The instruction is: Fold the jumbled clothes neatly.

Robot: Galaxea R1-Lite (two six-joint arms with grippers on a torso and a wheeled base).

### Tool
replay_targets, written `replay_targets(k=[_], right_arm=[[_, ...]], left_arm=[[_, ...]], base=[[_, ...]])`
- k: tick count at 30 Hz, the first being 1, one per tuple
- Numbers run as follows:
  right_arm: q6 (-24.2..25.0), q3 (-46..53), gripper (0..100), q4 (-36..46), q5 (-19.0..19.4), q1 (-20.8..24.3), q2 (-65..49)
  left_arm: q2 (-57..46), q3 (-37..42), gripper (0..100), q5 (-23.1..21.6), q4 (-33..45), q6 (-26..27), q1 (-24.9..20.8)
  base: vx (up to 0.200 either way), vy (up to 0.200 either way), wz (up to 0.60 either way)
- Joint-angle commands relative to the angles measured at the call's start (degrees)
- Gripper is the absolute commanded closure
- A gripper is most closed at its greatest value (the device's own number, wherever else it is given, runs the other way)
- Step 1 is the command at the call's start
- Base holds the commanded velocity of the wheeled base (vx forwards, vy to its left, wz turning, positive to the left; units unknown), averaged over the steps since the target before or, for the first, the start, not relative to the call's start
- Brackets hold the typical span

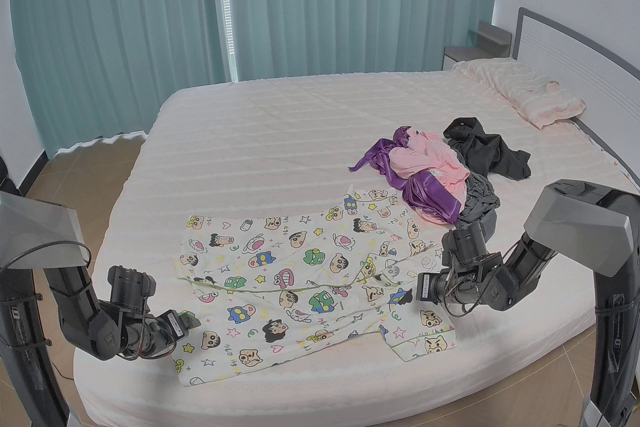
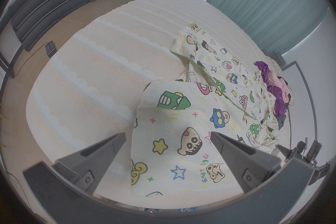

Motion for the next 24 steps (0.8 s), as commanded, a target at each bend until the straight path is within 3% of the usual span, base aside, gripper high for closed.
replay_targets(k=[1, 9, 12, 14, 19, 24], right_arm=[[-0.32, 0.04, 0, 0.39, 0.44, -0.46, 1.90], [-1.03, 4.44, 0, -0.22, 4.22, -3.19, -0.91], [-1.82, 10.94, 0, -0.14, 10.46, -4.86, -6.28], [-3.31, 13.32, 0, 0.13, 12.40, -5.82, -7.86], [-7.79, 17.36, 0, 0.22, 12.40, -6.88, -7.95], [-8.67, 19.03, 0, 0.13, 12.48, -5.21, -6.63]], left_arm=[[1.43, 0.25, 0, 0.13, -0.35, -0.03, 0.00], [1.43, 0.34, 0, 0.04, -0.35, -0.03, 0.00], [1.43, 0.34, 0, 0.04, -0.35, -0.03, 0.00], [1.17, 0.51, 0, 0.04, -0.35, -0.03, -0.09], [1.08, 0.60, 0, 0.04, -0.35, -0.03, -0.18], [1.08, 0.60, 0, 0.04, -0.35, -0.03, -0.18]], base=[[0.000, 0.000, 0.00], [0.000, 0.000, 0.00], [0.000, 0.000, 0.00], [0.000, 0.000, 0.00], [0.000, 0.000, 0.00], [0.000, 0.000, 0.00]])
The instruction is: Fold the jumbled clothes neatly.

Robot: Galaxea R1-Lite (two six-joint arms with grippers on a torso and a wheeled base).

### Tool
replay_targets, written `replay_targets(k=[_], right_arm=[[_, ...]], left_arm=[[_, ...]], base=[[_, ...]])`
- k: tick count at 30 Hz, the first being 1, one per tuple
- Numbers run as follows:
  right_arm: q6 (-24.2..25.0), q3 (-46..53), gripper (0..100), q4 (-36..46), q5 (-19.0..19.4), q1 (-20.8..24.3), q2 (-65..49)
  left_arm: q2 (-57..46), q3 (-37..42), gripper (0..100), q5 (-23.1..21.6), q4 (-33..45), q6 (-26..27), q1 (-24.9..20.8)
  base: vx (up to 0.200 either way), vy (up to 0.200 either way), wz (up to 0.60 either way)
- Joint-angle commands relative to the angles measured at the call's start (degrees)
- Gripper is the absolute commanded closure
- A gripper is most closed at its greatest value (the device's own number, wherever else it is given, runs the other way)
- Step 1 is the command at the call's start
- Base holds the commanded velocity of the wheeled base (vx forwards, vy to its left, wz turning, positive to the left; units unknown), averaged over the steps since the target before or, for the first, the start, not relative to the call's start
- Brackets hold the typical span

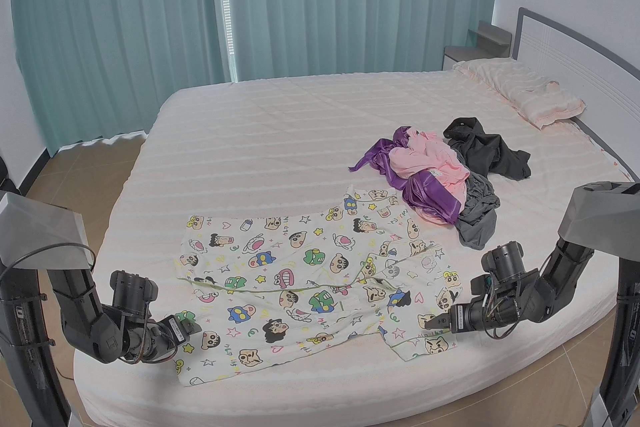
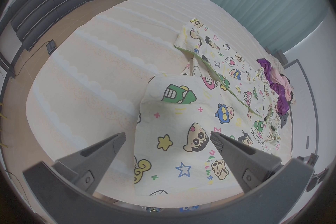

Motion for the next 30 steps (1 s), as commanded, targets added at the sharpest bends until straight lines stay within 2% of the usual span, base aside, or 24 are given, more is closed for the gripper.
replay_targets(k=[1, 7, 16, 18, 19, 30], right_arm=[[-0.45, 1.57, 0, -0.35, 0.07, 1.64, 0.57], [-0.53, 0.08, 0, -0.27, -2.74, 4.89, 2.86], [-0.53, -0.98, 0, 0.52, -4.06, 5.68, 3.30], [-0.53, -1.50, 0, 1.84, -5.64, 6.03, 3.38], [-0.53, -1.50, 100, 1.84, -5.64, 6.03, 3.38], [1.66, -1.59, 100, 2.19, -6.43, 6.29, 3.12]], left_arm=[[-0.02, 0.02, 0, -0.02, -0.02, -0.03, -0.02], [-0.11, 0.02, 0, 0.07, -0.20, -0.12, 0.07], [-0.19, -0.07, 0, 0.07, -0.37, -0.12, 0.07], [-0.19, -0.07, 0, 0.07, -0.37, -0.12, 0.16], [-0.19, -0.07, 0, 0.07, -0.37, -0.12, 0.16], [-0.98, 2.56, 0, 0.33, -0.46, 0.15, -0.11]], base=[[0.000, 0.000, 0.00], [0.000, 0.000, 0.00], [0.000, 0.000, 0.00], [0.000, 0.000, 0.00], [0.000, 0.000, 0.00], [0.000, 0.000, 0.00]])
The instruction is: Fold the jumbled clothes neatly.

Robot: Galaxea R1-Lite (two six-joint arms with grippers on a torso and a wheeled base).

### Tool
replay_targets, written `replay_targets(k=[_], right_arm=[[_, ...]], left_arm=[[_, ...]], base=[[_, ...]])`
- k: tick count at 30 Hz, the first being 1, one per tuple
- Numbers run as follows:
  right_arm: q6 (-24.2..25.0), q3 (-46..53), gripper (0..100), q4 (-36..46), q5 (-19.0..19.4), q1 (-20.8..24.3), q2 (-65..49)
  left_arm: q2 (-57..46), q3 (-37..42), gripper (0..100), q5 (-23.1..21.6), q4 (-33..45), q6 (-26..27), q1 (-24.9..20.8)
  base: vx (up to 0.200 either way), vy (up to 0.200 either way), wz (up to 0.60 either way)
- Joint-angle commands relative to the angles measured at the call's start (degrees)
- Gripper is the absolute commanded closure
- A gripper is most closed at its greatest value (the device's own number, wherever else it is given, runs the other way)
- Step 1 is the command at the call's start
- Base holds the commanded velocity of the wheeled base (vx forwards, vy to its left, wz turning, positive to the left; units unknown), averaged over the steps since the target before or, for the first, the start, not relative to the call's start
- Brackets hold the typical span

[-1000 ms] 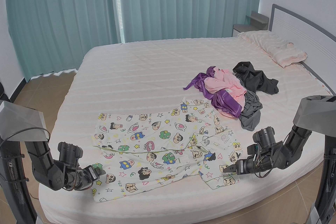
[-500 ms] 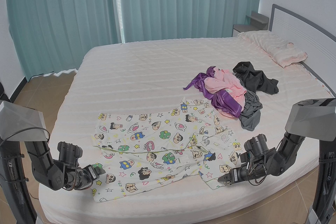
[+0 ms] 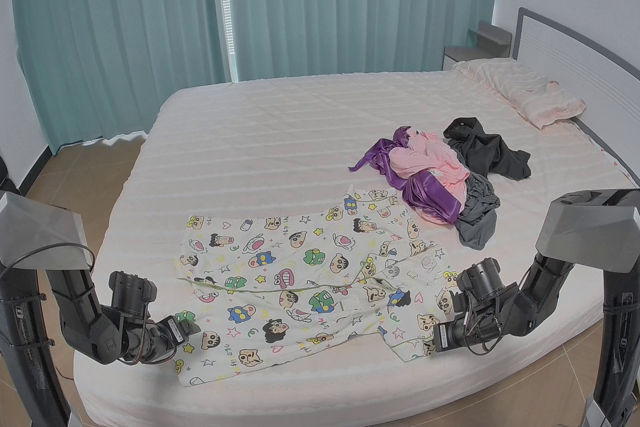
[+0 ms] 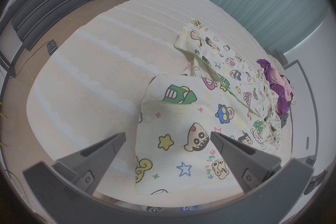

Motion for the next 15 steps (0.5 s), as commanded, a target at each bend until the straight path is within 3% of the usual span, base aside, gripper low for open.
replay_targets(k=[1, 4, 8, 12, 15], right_arm=[[1.92, 0.40, 100, -0.16, 0.12, -0.05, -0.45], [4.82, 1.19, 100, -0.25, 0.65, 0.04, -1.50], [8.95, 6.20, 100, -5.08, 6.18, -0.13, -4.93], [10.97, 9.54, 100, -11.58, 7.59, -0.05, -4.84], [11.94, 11.56, 100, -15.54, 7.68, 0.22, -4.22]], left_arm=[[-1.07, 1.85, 0, 0.20, -0.02, 0.32, -0.07], [-1.86, 2.99, 0, 0.20, 0.07, 1.55, -0.07], [-2.74, 6.24, 0, 0.29, 0.60, 4.89, -1.12], [-1.95, 6.94, 0, 0.90, 0.33, 5.25, -2.88], [0.34, 7.21, 0, 3.72, 0.07, 5.25, -5.87]], base=[[0.000, 0.000, 0.00], [0.000, 0.000, 0.00], [0.000, 0.000, 0.00], [0.000, 0.000, 0.00], [0.000, 0.000, 0.00]])
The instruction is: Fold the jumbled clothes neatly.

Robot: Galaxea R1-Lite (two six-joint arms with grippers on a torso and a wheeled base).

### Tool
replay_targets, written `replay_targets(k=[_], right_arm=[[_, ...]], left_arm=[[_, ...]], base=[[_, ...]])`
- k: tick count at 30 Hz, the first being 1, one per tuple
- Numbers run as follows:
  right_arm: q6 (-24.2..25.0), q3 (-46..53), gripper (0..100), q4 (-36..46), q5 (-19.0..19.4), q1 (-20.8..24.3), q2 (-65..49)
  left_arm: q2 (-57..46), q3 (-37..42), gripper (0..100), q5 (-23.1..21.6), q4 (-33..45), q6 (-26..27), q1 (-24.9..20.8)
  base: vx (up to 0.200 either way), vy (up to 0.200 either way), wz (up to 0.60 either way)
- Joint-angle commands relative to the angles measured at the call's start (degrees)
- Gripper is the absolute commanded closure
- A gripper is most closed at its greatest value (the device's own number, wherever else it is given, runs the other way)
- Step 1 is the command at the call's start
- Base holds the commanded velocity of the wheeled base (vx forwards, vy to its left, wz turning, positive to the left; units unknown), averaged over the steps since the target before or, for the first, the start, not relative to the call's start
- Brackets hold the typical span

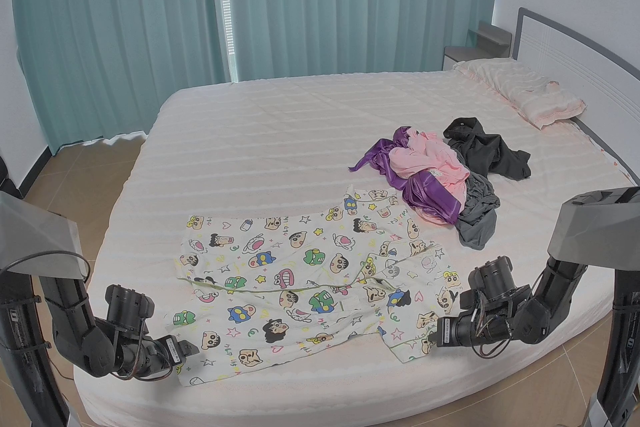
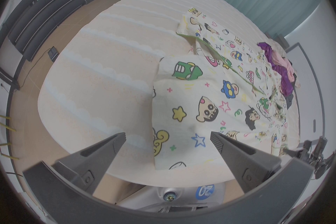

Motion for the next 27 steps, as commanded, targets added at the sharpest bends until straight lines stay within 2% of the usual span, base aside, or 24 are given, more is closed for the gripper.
replay_targets(k=[1, 2, 5, 8, 13, 14, 18, 27], right_arm=[[1.42, 3.93, 100, -3.45, 0.67, 0.34, -0.36], [1.42, 4.55, 100, -4.77, 0.67, 0.43, -0.01], [1.51, 5.25, 100, -6.09, 0.93, 0.34, 0.26], [1.60, 6.75, 100, -7.94, 1.37, -0.27, -0.01], [1.60, 8.68, 100, -11.36, 2.16, -1.24, 0.08], [1.60, 9.47, 100, -13.30, 2.16, -1.33, 0.26], [1.60, 10.17, 100, -14.00, 2.25, -1.24, 0.17], [1.60, 10.35, 100, -14.00, 2.25, -1.33, -0.01]], left_arm=[[2.61, 1.06, 0, 3.10, -0.33, 0.23, -3.99], [4.11, 0.89, 0, 6.70, -0.51, 0.15, -5.57], [7.09, 0.54, 0, 10.92, -2.53, -0.64, -8.73], [8.85, 0.62, 0, 12.15, -5.61, -2.05, -11.11], [9.73, 0.10, 0, 14.00, -6.22, -3.46, -13.39], [10.52, -0.26, 0, 14.52, -6.31, -4.34, -15.06], [11.31, -1.57, 0, 16.54, -6.31, -6.01, -15.85], [12.37, -2.45, 0, 17.77, -6.31, -6.53, -18.49]], base=[[0.000, 0.000, 0.00], [0.000, 0.000, 0.00], [0.000, 0.000, 0.00], [0.000, 0.000, 0.00], [0.000, 0.000, 0.00], [0.000, 0.000, 0.00], [0.000, 0.000, 0.00], [0.000, 0.000, 0.00]])
